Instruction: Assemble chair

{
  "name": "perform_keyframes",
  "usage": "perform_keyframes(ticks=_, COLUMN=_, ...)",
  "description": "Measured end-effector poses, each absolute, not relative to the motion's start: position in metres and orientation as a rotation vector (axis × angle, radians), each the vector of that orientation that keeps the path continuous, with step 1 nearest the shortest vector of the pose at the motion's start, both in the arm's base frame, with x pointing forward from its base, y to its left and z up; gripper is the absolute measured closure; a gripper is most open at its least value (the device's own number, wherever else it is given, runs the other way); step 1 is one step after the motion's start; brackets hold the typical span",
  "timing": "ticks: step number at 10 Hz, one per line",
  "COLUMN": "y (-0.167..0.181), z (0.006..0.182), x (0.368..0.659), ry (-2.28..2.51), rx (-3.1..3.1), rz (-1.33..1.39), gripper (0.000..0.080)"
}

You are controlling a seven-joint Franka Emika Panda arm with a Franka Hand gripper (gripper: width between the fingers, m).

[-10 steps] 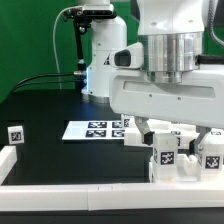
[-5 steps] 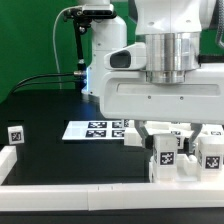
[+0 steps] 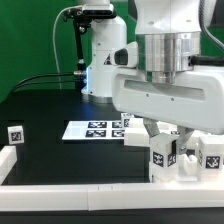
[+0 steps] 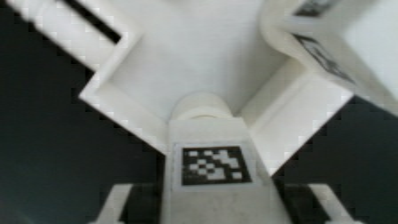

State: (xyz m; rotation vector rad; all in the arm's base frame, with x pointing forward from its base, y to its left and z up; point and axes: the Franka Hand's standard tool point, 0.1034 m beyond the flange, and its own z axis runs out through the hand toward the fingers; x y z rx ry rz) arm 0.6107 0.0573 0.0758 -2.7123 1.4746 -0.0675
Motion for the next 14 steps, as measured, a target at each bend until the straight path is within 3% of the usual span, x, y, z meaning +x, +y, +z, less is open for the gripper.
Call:
perform_keyframes(ticks=3, y=0.0567, z=0.0729, x=0.6112, ry=2.142, rx=-2.126, rz=0.012, gripper=0.0515)
perform_keyframes(ticks=6, y=0.0583, z=0.0719, x=0.6083, ry=2.074, rx=-2.221, rz=0.025, gripper=0.0515)
perform_keyframes(ticks=7, y=0.0617, z=0.0694, x=0.6025, ry=1.94, rx=-2.41, rz=0.045, gripper=0.0433)
perform_keyframes(ticks=8, y=0.0599, z=0.0704, x=0.6032, ry=1.748, rx=-2.554, rz=0.035, gripper=0.0433)
perform_keyframes(ticks=9, y=0.0576, z=0.0712, x=0.6037, ry=1.526, rx=-2.692, rz=0.026, gripper=0.0242)
perform_keyframes(ticks=10, y=0.0558, z=0.0711, x=0.6038, ry=1.354, rx=-2.782, rz=0.021, gripper=0.017)
perform_keyframes(ticks=14, y=0.0546, z=0.071, x=0.6045, ry=0.979, rx=-2.937, rz=0.005, gripper=0.0151)
